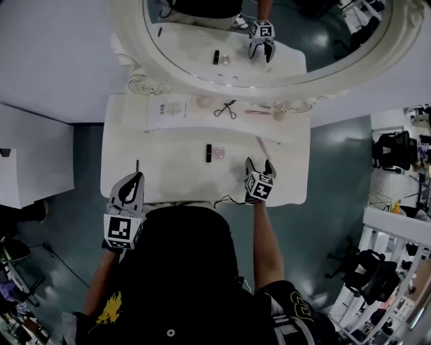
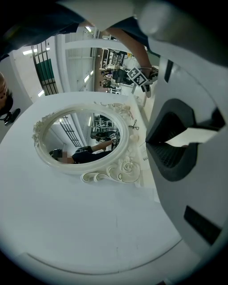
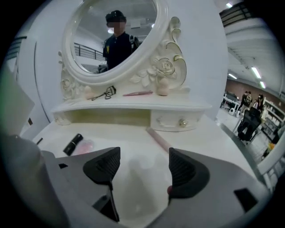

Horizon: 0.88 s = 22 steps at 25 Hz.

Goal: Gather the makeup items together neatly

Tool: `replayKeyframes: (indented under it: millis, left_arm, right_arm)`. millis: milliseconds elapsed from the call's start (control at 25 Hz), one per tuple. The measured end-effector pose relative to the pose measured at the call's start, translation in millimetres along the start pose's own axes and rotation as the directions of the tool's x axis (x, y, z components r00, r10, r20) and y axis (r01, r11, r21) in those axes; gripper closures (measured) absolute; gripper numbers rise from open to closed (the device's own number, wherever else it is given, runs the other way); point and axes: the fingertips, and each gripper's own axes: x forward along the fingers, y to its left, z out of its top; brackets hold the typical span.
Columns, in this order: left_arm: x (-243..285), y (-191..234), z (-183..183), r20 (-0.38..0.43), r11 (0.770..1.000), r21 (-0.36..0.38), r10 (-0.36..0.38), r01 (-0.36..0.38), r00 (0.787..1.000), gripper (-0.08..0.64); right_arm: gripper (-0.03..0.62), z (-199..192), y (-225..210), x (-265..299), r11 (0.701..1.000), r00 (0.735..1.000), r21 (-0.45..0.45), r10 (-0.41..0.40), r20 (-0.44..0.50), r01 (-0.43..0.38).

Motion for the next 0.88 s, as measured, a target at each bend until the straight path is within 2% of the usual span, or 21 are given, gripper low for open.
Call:
replayKeyframes:
  millis: [120,240,520,560,640,720,880]
  left_arm:
    - [3,-8,-2,-0.009,1.0,0.004,-0.016,0.016,1.0,0.545]
    - [8,-16,5,-0.006,0.999,0.026,-0.037,0.037,0.999,0.545]
    - [7,-24,5,-0.014,0.999,0.028,-0.042,0.042,0.999,0.545]
    - [7,-24,4,-0.016,0.999,0.028,-0.04,0.04,0.999,0.545]
    - [7,-24,4,-0.011,0.999,0.026,-0.039,0.039,0.999,0.545]
    - [8,-26,6,-0.005,0.999,0.027,-0.044,0.044,0.999,0.545]
    - [6,-26,7,0.002,0.998,0.031,-0.047,0.047,0.999,0.545]
  right_arm:
    - [0.287,3,-38,11,0.992,0.997,-0.112,-0.064,-0.048,0.058]
    - [0.313,6,-54,24,0.987,0.993,-0.141,-0.085,-0.086,0.072]
    - [0.344,-2,-53,36,0.995,0.989,-0.09,-0.063,-0.136,0.051]
    - [0.363,-4,-48,36,0.996,0.989,-0.079,-0.051,-0.141,0.04]
    - [0.496,-8,-35,37,0.996,0.988,-0.086,-0.031,-0.154,0.018]
    - [0.506,-9,-26,35,0.994,0.985,-0.096,-0.058,-0.161,0.043]
    - [0.509,-5,-8,24,0.995,0.984,0.057,-0.076,-0.16,0.086]
